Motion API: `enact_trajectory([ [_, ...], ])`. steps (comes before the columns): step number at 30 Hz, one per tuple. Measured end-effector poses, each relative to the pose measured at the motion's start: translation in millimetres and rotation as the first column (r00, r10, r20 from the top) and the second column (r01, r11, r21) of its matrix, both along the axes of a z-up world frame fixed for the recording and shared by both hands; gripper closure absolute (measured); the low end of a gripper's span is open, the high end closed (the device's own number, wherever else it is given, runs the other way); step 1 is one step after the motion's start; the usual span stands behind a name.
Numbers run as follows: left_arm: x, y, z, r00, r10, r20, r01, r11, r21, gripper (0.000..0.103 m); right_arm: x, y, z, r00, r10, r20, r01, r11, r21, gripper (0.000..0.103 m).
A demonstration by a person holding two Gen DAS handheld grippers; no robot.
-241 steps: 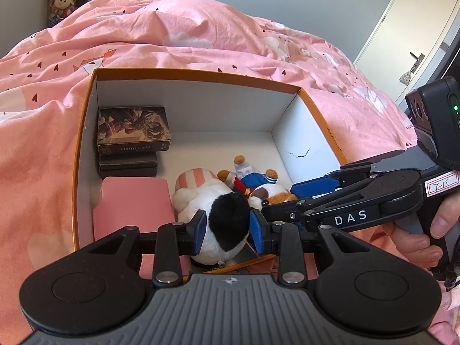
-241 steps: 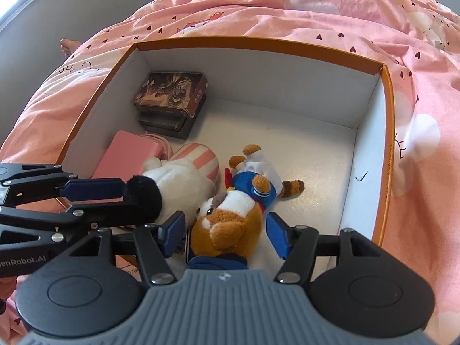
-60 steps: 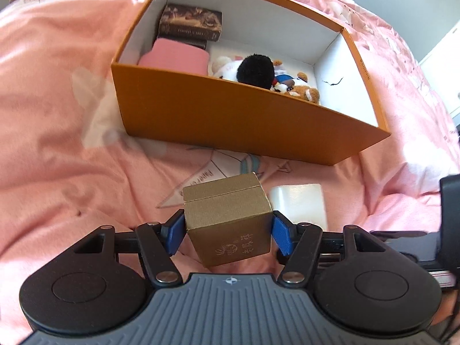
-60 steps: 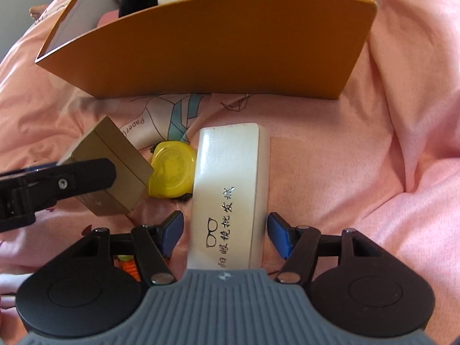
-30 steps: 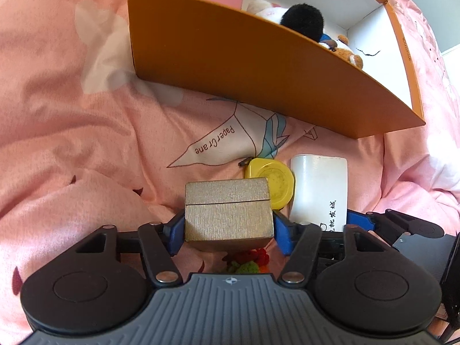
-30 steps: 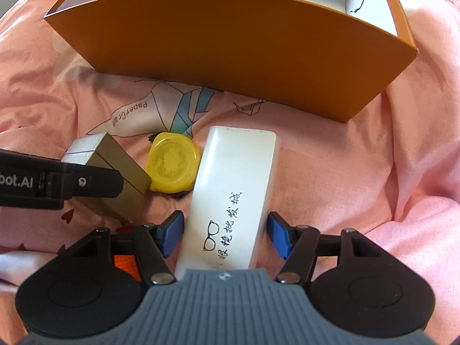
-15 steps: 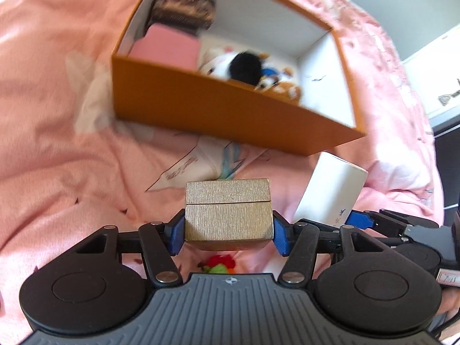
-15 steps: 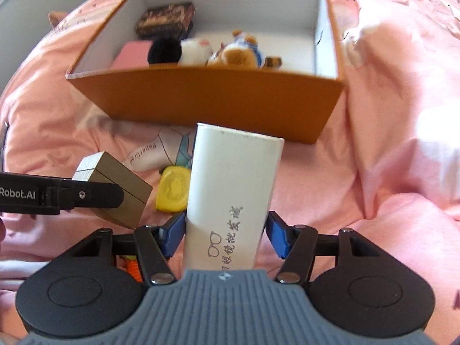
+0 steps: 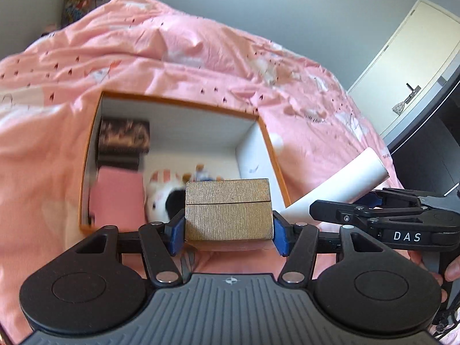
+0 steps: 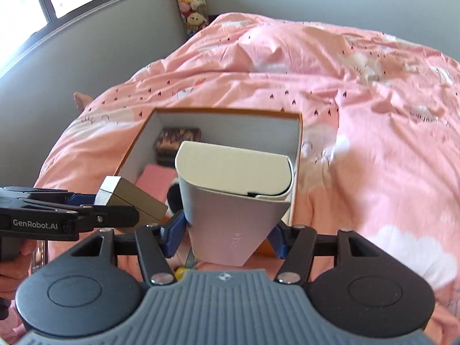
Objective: Organize objects
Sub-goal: 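Carry the gold box and glasses case over the orange box with both grippers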
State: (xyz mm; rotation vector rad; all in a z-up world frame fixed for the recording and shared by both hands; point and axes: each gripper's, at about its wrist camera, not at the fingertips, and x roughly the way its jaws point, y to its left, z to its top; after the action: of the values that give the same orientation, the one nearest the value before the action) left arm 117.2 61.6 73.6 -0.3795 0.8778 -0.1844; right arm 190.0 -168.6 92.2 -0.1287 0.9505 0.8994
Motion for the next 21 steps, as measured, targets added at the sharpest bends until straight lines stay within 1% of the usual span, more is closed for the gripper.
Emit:
enact_trajectory([
  [4,25.2,-4.8,-0.8,0.999,-0.032,0.032,0.031,0.999,0.025,0.036,21.0,10.7,6.1,0.999,-0.022,0.049,0.024,0.999,-0.027,0.041],
  [6,37.2,-7.4,-5.0,0.998,-0.045,0.032,0.044,0.998,0.034,0.036,32.9,20.1,2.9,0.997,-0.022,0.067,0.026,0.998,-0.055,0.041],
  [8,48.5,-9.4,-12.6,0.998,-0.063,0.022,0.063,0.998,0.031,0.036,43.0,30.3,-4.7,0.998,-0.012,0.064,0.018,0.995,-0.094,0.041],
  [15,72.6,-15.0,-39.1,0.995,-0.103,0.000,0.103,0.995,0.010,0.036,62.2,53.1,-41.1,0.999,0.034,-0.012,-0.035,0.972,-0.234,0.041],
  [19,81.6,-10.8,-48.0,0.996,-0.090,-0.014,0.090,0.996,0.003,0.036,69.0,66.1,-56.5,0.996,0.059,-0.063,-0.075,0.953,-0.293,0.041],
  [21,84.4,-6.2,-50.7,0.997,-0.079,-0.017,0.079,0.997,-0.007,0.036,72.0,73.6,-64.7,0.991,0.078,-0.108,-0.108,0.943,-0.313,0.041],
])
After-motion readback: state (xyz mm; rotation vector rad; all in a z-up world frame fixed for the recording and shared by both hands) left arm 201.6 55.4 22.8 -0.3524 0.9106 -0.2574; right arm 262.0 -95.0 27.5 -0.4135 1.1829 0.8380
